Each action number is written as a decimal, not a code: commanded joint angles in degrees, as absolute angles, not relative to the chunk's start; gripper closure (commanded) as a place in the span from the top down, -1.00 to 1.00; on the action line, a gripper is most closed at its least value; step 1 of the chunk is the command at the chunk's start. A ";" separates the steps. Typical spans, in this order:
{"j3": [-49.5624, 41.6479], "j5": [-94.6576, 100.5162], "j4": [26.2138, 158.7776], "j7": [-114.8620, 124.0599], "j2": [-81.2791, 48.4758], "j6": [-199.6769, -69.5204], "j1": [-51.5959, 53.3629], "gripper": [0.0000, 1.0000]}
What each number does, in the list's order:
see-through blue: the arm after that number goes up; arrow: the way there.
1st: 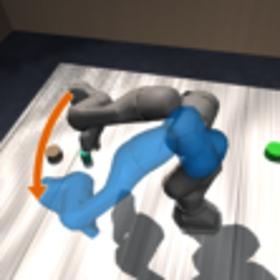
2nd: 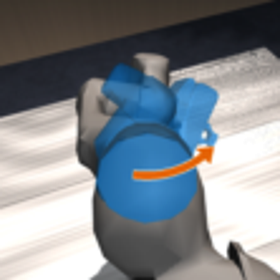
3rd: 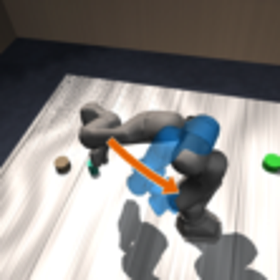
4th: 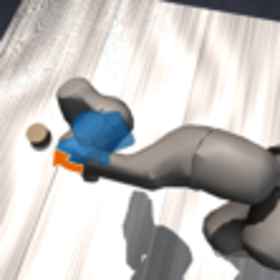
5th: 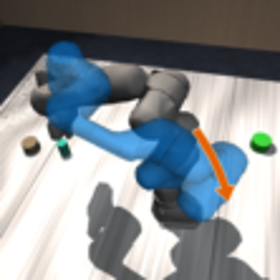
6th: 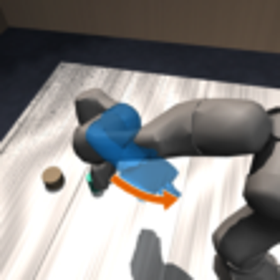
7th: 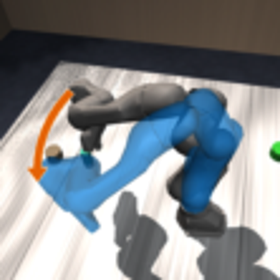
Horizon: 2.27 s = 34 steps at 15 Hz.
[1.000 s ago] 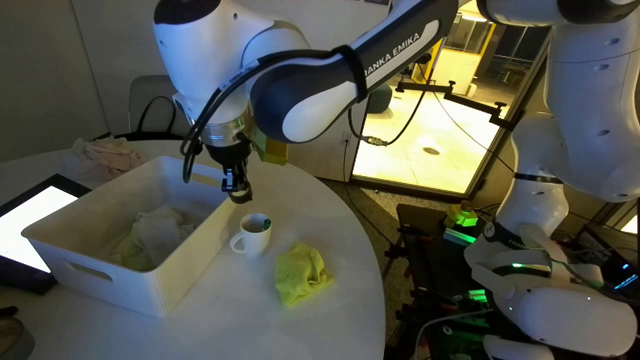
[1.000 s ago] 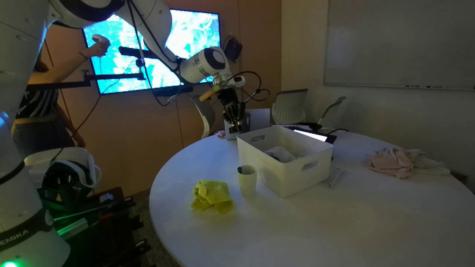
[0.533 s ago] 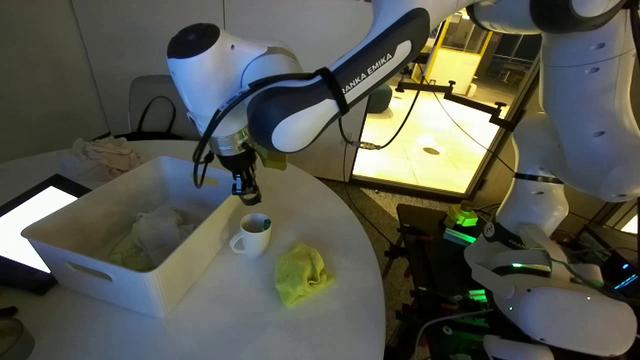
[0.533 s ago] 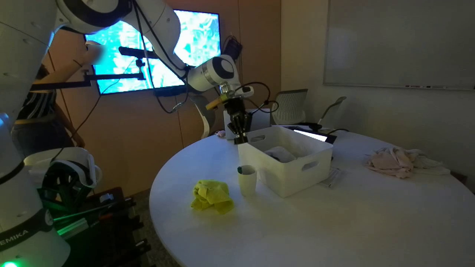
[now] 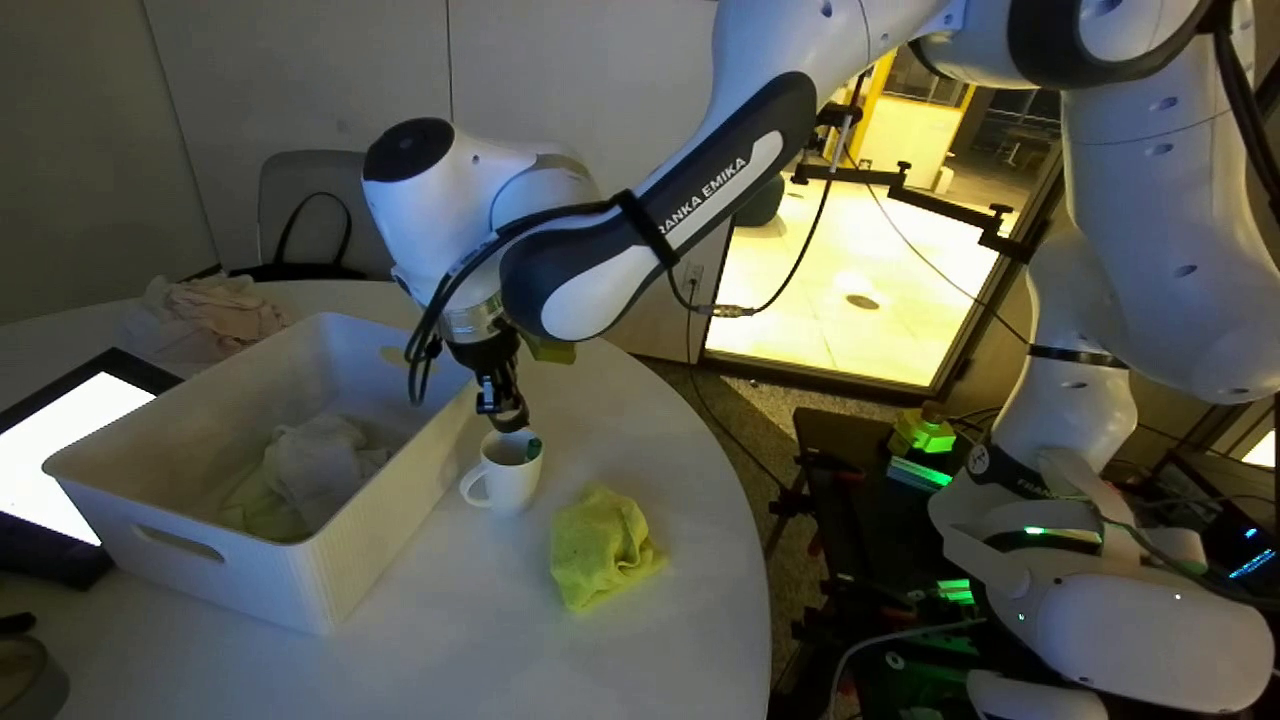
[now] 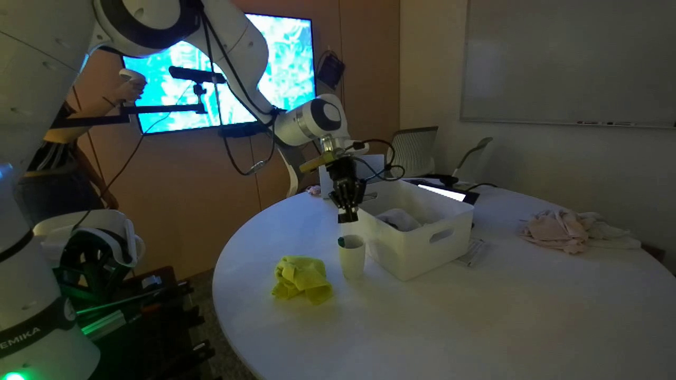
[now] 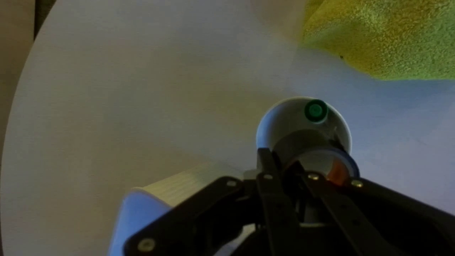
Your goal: Put each towel in the white box, and each item from the towel in the white mug
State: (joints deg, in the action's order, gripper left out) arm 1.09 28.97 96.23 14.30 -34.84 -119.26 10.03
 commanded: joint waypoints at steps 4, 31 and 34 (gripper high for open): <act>-0.76 27.58 96.03 11.03 -37.69 -123.74 9.58 -0.79; -1.10 26.26 107.63 5.89 -27.89 -128.42 8.54 1.00; -0.71 25.64 115.97 4.30 -21.20 -129.20 6.62 1.00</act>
